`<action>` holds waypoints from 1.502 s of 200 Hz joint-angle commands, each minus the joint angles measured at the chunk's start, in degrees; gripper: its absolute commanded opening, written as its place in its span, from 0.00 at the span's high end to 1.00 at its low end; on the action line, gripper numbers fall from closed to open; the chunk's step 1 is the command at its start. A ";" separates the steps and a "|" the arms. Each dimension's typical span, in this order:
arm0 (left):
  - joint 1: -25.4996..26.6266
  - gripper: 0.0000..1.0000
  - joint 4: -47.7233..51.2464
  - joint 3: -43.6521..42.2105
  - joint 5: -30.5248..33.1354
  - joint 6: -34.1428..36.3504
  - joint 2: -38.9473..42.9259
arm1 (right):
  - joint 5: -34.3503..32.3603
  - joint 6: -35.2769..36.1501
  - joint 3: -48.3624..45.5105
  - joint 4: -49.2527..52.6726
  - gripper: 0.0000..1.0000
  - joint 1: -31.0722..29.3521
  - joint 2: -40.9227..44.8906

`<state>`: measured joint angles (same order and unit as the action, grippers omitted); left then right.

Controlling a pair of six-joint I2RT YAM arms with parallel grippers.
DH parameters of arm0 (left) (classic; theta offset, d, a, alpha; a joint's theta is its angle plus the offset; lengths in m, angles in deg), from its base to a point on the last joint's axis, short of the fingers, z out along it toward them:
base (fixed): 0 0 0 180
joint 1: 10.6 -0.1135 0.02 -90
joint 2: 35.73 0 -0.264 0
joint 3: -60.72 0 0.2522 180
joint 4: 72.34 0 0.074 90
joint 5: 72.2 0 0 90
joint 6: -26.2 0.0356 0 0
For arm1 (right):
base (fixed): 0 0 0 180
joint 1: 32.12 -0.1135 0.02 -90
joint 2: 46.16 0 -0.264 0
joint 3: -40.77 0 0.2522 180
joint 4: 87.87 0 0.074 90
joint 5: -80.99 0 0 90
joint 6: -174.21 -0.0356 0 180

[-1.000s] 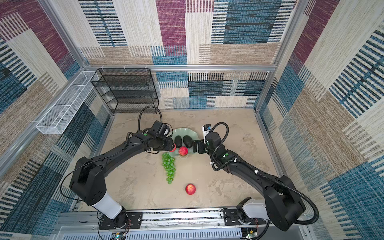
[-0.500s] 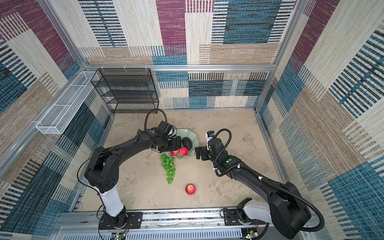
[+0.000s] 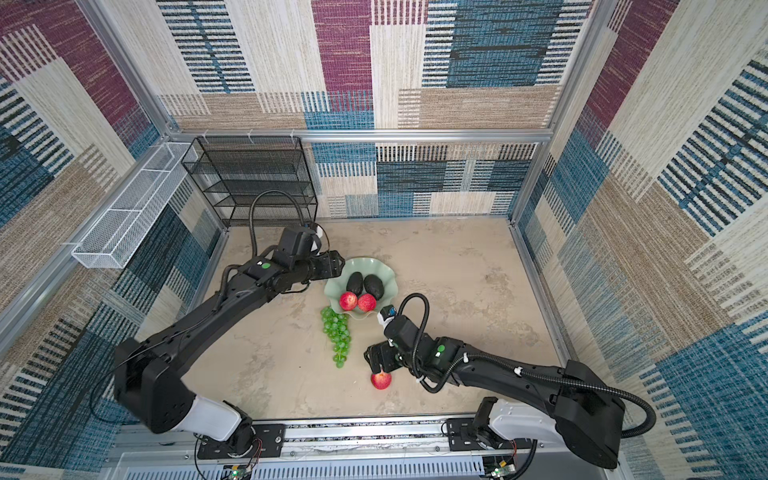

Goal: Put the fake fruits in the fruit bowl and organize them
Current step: 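Grasp the last red apple with the right gripper, then place the apple at the far side of the bowl with the right gripper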

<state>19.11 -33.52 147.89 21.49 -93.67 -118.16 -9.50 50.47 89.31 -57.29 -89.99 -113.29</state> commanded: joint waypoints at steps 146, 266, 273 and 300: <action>-7.56 0.20 -2.30 -28.33 14.17 -5.46 29.59 | -11.45 -4.35 7.61 5.56 0.47 -4.91 -6.37; -7.85 0.20 4.95 -36.35 9.70 -11.42 41.37 | -4.25 20.84 38.75 -11.08 0.47 19.92 -35.46; -7.83 0.20 5.13 -36.85 8.87 -11.77 41.93 | -3.79 21.19 39.84 -11.26 0.47 20.22 -37.13; -7.84 0.21 4.95 -38.49 5.27 -13.45 43.18 | -3.07 22.04 42.50 -12.38 0.46 21.15 -42.74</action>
<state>11.29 -29.43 110.43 30.34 -104.36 -75.72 -14.36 70.32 129.94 -66.78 -69.47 -152.68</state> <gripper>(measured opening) 0.797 0.545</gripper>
